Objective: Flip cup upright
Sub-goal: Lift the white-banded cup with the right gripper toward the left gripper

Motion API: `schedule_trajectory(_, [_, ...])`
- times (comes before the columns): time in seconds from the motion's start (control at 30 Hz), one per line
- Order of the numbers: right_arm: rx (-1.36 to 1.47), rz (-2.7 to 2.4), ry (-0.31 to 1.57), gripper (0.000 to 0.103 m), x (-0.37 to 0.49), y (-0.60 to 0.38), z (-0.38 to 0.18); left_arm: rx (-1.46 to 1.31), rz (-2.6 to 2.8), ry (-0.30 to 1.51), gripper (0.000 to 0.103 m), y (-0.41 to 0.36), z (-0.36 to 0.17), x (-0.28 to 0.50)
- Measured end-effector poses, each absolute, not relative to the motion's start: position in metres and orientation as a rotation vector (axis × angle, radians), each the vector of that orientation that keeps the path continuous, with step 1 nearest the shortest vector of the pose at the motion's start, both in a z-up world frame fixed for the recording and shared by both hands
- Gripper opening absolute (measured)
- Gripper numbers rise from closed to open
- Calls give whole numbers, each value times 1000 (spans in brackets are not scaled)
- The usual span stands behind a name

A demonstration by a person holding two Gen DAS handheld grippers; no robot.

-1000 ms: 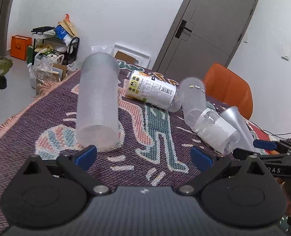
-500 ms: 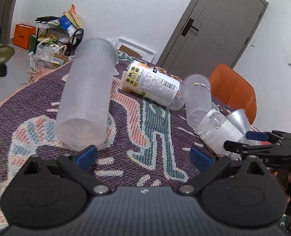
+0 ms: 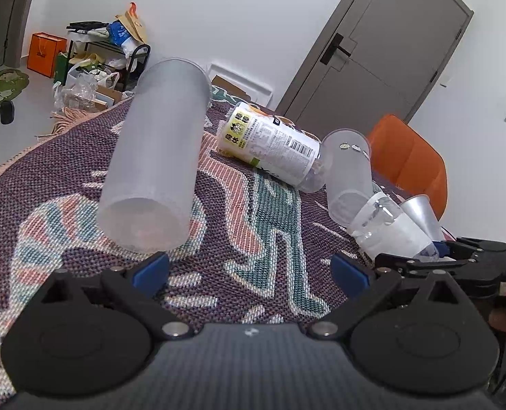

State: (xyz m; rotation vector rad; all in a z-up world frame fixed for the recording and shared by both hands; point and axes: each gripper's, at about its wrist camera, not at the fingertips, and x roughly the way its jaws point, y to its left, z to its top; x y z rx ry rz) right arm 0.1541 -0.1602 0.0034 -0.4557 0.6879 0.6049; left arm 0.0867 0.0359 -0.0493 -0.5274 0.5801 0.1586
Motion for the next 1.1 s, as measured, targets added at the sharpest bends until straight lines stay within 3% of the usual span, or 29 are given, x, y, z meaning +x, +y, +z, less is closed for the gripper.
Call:
schedule_trajectory(0.57, [-394, 637, 618, 67, 84, -166, 30, -539, 110, 556, 101, 34, -29, 50])
schedule_trajectory(1.1, [-245, 727, 624, 67, 22, -146, 21, -551, 16, 541, 101, 27, -17, 31])
